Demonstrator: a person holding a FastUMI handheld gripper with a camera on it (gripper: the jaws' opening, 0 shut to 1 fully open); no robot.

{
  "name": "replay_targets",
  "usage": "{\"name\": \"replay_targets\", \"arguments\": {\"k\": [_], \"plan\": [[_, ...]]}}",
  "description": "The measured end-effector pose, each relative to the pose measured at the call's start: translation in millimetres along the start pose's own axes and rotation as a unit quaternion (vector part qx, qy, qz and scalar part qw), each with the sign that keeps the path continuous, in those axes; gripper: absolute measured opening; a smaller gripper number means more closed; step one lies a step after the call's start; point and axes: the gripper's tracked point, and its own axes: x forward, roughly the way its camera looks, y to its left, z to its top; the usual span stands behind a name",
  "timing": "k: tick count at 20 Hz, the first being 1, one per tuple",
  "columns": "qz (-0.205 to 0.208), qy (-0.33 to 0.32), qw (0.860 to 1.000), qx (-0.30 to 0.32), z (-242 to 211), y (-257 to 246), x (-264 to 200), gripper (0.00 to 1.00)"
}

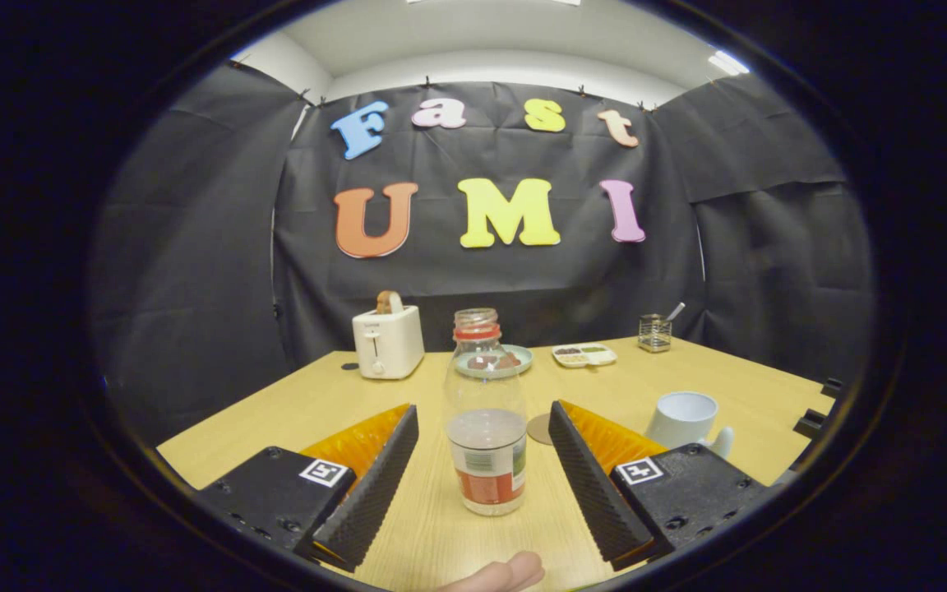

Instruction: Take the bottle from table, then pour the juice into the cup, finally place the bottle on the coaster

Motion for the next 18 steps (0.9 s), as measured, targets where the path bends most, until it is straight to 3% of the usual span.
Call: {"name": "replay_targets", "arguments": {"k": [6, 15, 18], "plan": [[-0.019, 0.004, 1.0, -0.012, -22, -3, 26, 1.0], [-0.011, -0.006, 1.0, -0.024, -30, -1, 59, 1.0], [-0.012, -0.009, 0.999, -0.034, -30, -3, 53, 0.8]]}}
